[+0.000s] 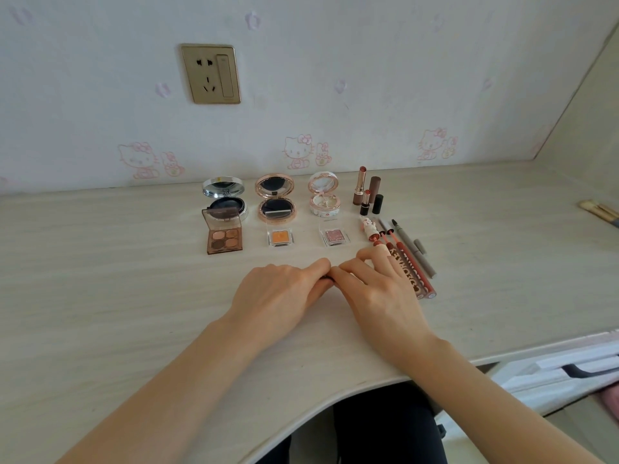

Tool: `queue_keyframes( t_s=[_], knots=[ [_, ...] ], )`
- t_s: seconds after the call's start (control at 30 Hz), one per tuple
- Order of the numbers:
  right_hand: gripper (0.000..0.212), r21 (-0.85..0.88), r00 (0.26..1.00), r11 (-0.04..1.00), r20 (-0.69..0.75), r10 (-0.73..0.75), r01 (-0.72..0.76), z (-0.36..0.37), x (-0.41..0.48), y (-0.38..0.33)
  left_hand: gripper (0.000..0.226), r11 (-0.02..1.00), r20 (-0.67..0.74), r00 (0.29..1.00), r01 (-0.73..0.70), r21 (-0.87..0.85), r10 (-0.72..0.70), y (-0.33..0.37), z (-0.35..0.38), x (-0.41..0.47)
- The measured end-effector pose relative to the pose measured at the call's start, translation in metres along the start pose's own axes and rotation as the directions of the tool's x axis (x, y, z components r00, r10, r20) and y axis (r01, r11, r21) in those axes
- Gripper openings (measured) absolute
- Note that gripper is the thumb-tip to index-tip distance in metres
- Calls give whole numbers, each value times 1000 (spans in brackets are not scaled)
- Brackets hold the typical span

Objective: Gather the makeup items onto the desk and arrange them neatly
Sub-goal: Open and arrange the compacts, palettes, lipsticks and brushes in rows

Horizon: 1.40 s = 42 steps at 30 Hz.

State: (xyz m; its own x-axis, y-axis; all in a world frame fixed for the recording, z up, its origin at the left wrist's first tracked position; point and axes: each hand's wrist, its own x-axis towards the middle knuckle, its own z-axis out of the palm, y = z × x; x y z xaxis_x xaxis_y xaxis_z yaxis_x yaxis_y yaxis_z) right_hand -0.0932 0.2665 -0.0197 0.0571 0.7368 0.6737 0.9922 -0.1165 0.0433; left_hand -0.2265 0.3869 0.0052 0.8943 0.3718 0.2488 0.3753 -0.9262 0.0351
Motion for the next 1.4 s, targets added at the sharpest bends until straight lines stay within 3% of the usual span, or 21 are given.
queue_keyframes(
  t_s=[0.3, 0.7, 1.03, 1.2, 1.4],
  knots=[
    [31, -36, 1000, 999, 11, -10, 10, -1, 0, -3, 31, 1000, -4, 1000, 28, -15, -28, 2, -2, 0],
    [12, -9, 994, 1000, -106, 20, -22, -1, -1, 2, 57, 997, 74, 995, 70, 29, -72, 0, -7, 1],
    [14, -1, 980, 992, -152, 128, -130, -4, -1, 2, 31, 975, -79, 995, 47, -216, -65, -4, -6, -3],
    [13, 13, 951, 963, -153, 267, -269, -4, -2, 3, 12, 957, -140, 986, 45, -287, -88, -7, -1, -2],
    [14, 201, 895, 887, -86, 438, -415, -14, -1, 7, 24, 894, -222, 954, 84, -441, -199, -5, -2, 4]
  ],
)
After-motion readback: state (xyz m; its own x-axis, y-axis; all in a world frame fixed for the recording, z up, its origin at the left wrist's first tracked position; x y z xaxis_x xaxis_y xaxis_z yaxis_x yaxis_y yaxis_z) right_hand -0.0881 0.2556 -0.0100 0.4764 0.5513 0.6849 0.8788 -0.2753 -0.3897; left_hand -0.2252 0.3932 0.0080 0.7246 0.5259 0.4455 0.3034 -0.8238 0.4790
